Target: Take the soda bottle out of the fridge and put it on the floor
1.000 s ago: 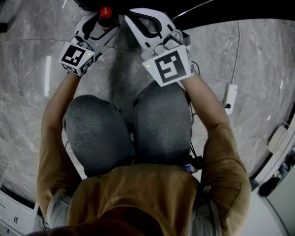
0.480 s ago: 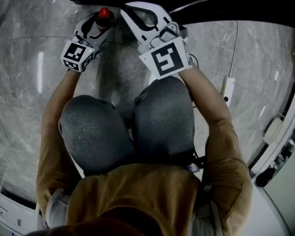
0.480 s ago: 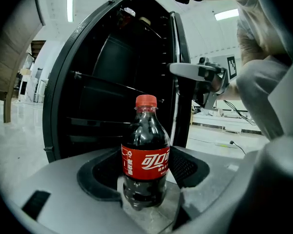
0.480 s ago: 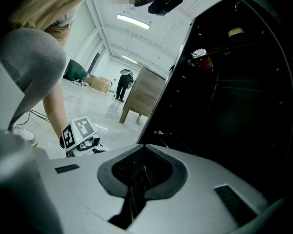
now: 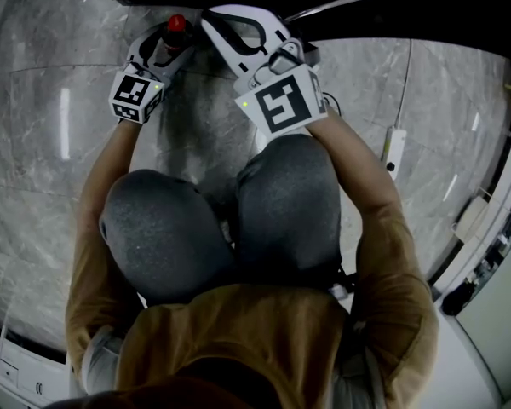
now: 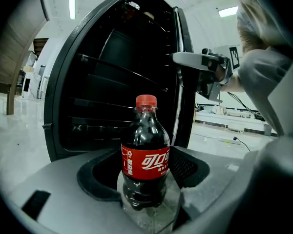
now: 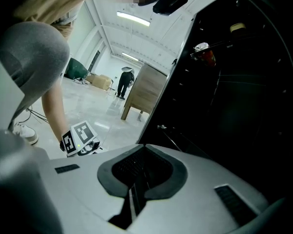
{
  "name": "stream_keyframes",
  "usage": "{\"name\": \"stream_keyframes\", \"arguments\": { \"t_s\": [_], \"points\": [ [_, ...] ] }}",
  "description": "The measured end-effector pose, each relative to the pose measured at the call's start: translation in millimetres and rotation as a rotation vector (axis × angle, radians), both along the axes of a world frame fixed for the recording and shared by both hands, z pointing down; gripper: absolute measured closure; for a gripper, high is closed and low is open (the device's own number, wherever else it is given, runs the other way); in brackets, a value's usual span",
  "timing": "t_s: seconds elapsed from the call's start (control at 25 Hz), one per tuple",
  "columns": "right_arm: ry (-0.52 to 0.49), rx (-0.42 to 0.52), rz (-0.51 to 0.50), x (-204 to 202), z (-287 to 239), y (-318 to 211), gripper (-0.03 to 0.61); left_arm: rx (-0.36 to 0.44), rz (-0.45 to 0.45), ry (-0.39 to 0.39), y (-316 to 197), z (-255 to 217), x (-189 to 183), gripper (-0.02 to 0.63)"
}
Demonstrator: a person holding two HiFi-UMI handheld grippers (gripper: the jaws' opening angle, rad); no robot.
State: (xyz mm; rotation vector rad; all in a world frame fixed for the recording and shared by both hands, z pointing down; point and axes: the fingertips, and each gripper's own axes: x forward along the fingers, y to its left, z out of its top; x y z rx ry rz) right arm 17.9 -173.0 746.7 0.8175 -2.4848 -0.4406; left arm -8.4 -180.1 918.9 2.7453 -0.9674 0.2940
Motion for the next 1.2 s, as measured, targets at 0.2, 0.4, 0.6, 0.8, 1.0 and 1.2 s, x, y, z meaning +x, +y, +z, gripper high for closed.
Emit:
{"name": "stream_keyframes", "arguments": {
  "t_s": [0.2, 0.4, 0.6, 0.8, 1.0, 1.2],
  "points": [
    [-0.002, -0.001, 0.005, 1.3, -0.3, -2.4, 0.578, -0.014, -0.01, -0.007, 3.7, 10.1, 0.8, 0.322],
    [-0.007, -0.002, -0.001, 2.1, 1.0, -2.9, 0.578, -0.018, -0.029, -0.012, 3.4, 14.4, -0.6, 0.322],
    [-0.012, -0.001, -0.003, 5.3, 1.4, -3.4, 0.578, -0.019, -0.037, -0.01, 9.8, 18.2, -5.1, 0.322],
    [-0.028, 0.0, -0.002, 6.8, 3.3, -3.4, 0.578, -0.011, -0.026, -0.054, 15.0, 23.4, -6.8, 0.322],
    [-0.049, 0.009, -0.005, 7.3, 1.7, -4.0, 0.578, -0.023, -0.017, -0.083, 18.0, 25.8, -4.1, 0.319],
    [-0.067, 0.011, 0.004, 10.0, 0.1, -4.4, 0.577, -0.024, -0.024, -0.074, 15.1, 20.7, 0.4, 0.301]
  ]
}}
